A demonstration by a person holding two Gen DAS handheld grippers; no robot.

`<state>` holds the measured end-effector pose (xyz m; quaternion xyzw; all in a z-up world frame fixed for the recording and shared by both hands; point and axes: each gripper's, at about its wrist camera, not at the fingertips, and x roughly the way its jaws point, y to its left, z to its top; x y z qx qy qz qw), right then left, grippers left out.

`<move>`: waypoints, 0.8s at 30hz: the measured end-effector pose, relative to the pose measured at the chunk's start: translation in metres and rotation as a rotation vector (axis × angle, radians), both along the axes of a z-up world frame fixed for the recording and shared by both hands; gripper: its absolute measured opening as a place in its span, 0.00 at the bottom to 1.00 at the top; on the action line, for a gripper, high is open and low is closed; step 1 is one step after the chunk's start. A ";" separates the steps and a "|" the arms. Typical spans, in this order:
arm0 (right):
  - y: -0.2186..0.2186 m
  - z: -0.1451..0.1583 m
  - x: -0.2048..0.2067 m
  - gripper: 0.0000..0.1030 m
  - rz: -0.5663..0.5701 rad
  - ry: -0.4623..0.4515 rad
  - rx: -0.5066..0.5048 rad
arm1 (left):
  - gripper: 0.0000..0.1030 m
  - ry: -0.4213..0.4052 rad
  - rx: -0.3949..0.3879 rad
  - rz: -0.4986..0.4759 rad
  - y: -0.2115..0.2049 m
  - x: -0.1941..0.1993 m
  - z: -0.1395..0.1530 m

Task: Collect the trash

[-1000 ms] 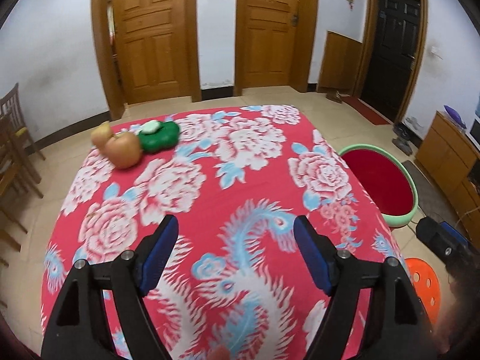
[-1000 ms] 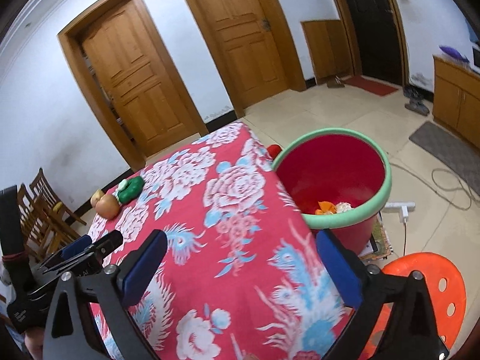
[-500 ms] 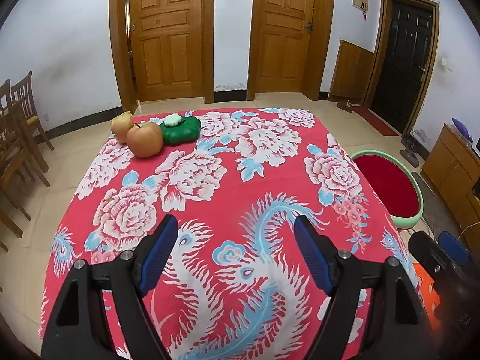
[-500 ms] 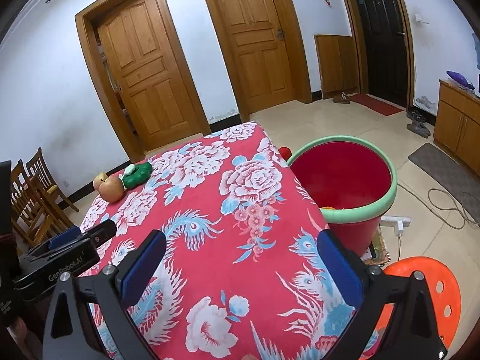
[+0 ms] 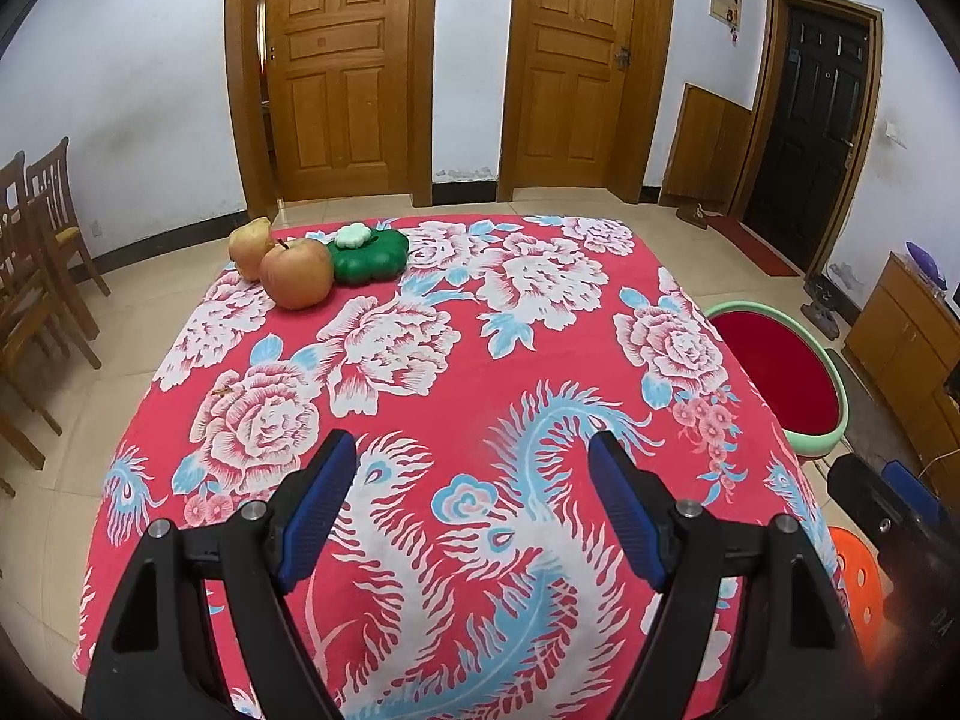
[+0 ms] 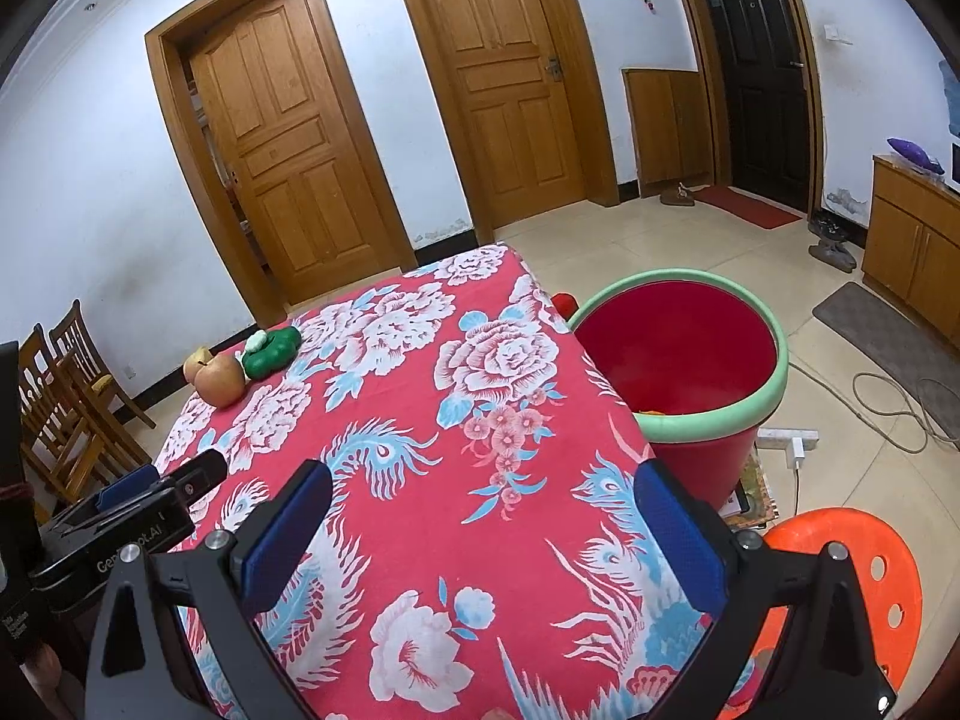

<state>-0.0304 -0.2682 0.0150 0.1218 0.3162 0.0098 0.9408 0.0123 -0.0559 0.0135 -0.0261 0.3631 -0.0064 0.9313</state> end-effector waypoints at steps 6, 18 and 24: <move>0.001 0.000 0.001 1.00 0.001 0.000 0.000 | 0.77 0.003 -0.004 0.003 0.002 0.000 0.001; 0.001 0.000 0.000 1.00 0.001 0.001 -0.002 | 0.77 0.002 -0.011 0.002 0.003 0.000 0.000; 0.002 0.000 0.000 1.00 0.002 0.002 -0.001 | 0.77 0.003 -0.012 0.005 0.003 -0.001 0.000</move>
